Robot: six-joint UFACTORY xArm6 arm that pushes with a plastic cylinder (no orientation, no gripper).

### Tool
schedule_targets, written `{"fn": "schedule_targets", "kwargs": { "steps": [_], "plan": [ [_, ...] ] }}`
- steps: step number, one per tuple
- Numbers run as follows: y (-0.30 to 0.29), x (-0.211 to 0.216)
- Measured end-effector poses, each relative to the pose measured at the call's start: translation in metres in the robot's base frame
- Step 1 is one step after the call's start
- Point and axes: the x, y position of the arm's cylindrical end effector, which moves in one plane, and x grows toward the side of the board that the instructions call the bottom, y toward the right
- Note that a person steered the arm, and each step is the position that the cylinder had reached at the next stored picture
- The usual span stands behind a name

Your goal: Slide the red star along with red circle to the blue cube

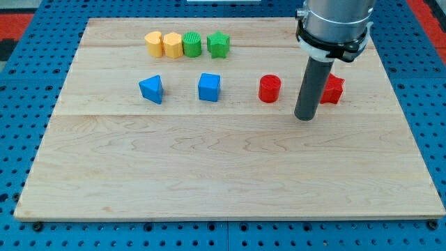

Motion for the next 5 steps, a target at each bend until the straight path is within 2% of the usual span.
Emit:
{"fn": "schedule_targets", "kwargs": {
  "steps": [1, 2, 4, 5],
  "plan": [
    [0.0, 0.0],
    [0.0, -0.018],
    [0.0, -0.019],
    [0.03, -0.019]
  ]
}}
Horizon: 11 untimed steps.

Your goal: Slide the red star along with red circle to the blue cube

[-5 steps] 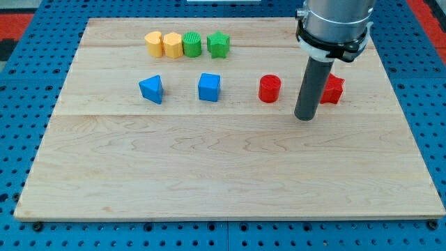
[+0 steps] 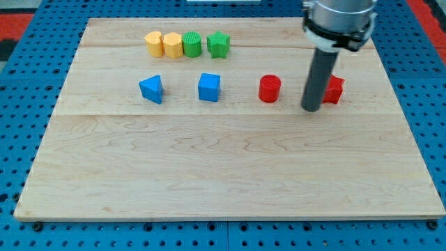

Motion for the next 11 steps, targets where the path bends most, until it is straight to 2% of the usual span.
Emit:
{"fn": "schedule_targets", "kwargs": {
  "steps": [3, 4, 6, 7, 8, 9, 10, 11],
  "plan": [
    [0.089, -0.01],
    [0.069, -0.034],
    [-0.108, -0.036],
    [-0.132, -0.036],
    [-0.107, -0.036],
    [-0.107, -0.037],
    [-0.052, -0.057],
    [-0.046, -0.09]
  ]
}}
